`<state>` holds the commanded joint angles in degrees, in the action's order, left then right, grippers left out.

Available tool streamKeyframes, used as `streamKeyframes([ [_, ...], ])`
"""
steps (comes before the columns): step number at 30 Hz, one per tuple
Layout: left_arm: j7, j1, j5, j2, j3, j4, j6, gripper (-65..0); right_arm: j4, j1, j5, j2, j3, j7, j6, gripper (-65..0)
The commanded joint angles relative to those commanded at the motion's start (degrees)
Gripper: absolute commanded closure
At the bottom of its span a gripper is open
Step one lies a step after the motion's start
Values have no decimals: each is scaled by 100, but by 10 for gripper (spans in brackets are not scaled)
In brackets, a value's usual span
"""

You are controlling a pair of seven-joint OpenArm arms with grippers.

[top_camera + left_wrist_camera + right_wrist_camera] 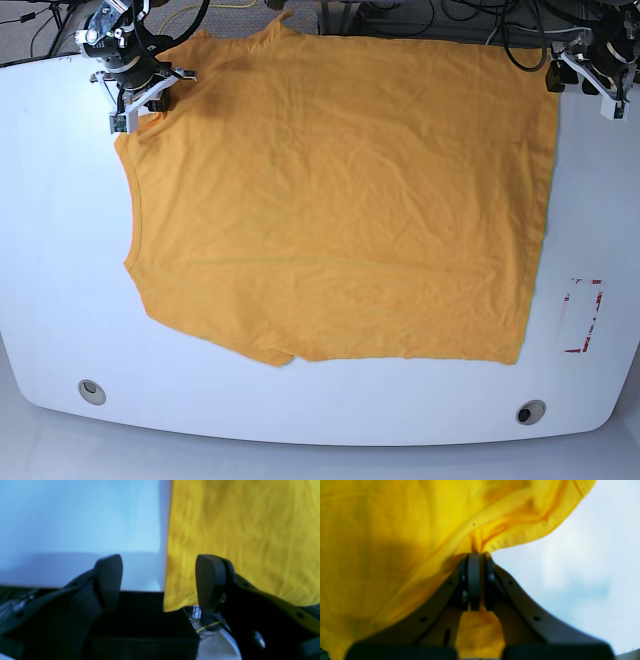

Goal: Layout the t-shirt on the table in an organized manner, then fold the t-shirt properly
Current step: 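Hold the shirt edges with both grippers and tug them apart to smooth, then lift the held edge with both grippers and fold it over the shirt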

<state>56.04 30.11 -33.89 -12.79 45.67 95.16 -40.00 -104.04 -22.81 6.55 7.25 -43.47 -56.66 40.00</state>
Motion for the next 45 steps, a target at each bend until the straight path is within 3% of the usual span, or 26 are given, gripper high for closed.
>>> streamKeyframes([
  [10, 0, 114, 0, -97, -738, -70, 0, -424, 0, 0, 0, 0, 0, 0, 0, 0],
  [12, 0, 123, 0, -88, -809, -70, 0, -397, 0, 0, 0, 0, 0, 0, 0, 0],
  [18, 0, 220, 9, -97, -923, -70, 0, -136, 0, 0, 0, 0, 0, 0, 0, 0],
  [22, 0, 255, 9, -105, -897, -62, 0, -24, -9, 0, 0, 0, 0, 0, 0, 0],
  [33, 193, 422, -26, -176, -571, 580, 0, -18, -756, -53, 9, 18, 0, -26, 0, 0],
  [37, 492, 422, -35, -176, -413, 932, 0, -18, -949, -18, 9, 9, 0, -299, 0, 0],
  [45, 536, 255, -35, -176, -492, 1635, 0, -17, -1116, 132, 0, 0, 0, -695, 0, 0],
])
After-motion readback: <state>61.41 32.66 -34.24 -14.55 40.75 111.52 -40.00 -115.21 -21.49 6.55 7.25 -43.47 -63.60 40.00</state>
